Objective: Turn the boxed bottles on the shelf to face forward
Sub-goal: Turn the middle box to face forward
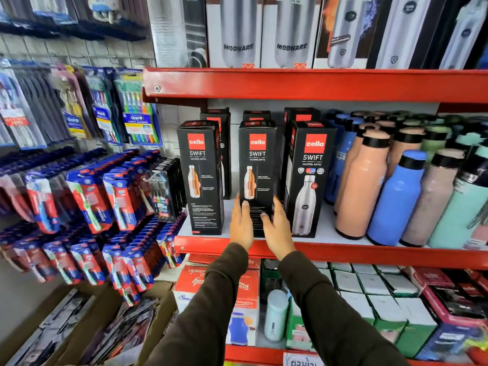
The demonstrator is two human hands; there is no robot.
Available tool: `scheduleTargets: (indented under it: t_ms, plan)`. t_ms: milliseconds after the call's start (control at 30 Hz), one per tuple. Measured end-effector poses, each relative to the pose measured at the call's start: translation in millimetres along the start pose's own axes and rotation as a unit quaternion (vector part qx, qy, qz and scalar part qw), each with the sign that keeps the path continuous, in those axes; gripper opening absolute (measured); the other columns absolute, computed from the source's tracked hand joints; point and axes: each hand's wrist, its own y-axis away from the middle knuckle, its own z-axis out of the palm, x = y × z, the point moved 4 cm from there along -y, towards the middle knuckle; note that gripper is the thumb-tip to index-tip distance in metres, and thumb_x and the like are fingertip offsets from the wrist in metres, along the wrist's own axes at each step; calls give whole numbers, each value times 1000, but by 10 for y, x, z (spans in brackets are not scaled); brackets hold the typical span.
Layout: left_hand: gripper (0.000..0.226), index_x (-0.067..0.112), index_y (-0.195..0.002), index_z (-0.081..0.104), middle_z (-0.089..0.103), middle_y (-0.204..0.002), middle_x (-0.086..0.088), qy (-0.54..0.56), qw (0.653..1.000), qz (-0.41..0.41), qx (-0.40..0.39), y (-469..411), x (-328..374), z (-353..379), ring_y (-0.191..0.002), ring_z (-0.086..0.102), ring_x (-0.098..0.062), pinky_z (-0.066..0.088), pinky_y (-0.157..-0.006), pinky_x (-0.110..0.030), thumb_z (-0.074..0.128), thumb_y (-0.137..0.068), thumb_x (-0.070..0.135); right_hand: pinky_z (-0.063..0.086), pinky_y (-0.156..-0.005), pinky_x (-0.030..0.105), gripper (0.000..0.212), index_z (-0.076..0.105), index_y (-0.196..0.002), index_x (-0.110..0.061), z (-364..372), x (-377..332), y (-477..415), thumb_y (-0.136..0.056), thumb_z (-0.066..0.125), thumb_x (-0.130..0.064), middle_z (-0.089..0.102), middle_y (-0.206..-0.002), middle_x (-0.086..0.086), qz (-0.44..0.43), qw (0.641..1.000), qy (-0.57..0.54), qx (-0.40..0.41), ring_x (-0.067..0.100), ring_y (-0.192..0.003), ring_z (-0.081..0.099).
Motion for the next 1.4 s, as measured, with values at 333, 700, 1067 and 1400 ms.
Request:
scheduleTargets:
  t_ms: [333, 700, 1067, 1400]
  plan:
    - [39, 36, -126, 59, 60, -130, 6, 89, 995, 14, 31, -134, 8, -183, -127, 54, -18, 40, -113, -44, 28, -102, 42, 36, -114, 30, 92, 30, -149, -19, 46, -127, -105, -73, 82, -16, 49, -145, 3, -53, 996, 38, 59, 13, -135, 45]
    - [38, 29, -125, 57, 53, -129, 3, 52, 995, 75, 40, -224, 39, -201, -128, 45, -12, 31, -117, -38, 28, -101, 38, 41, -113, 39, 105, 31, -145, -23, 96, -92, -187, -58, 89, -26, 52, -140, 1, -26, 992, 28, 119, 15, -132, 49]
    - [43, 12, -144, 36, 48, -134, -2, 14, 999, 12, 30, -431, -97, -213, -122, 42, -9, 29, -101, -21, 40, -101, 14, 20, -123, 31, 101, 12, -157, -23, 81, -169, -249, -79, 76, -17, 21, -162, -7, -62, 996, 52, 37, 7, -149, 20]
    - [31, 18, -123, 52, 60, -113, 6, -18, 995, 66, 80, -366, -224, -270, -109, 59, -11, 45, -97, -26, 61, -93, 19, 28, -103, 0, 82, 10, -156, -30, 94, -25, -289, -93, 48, 5, 36, -157, 0, -49, 995, 90, -16, 1, -132, 40]
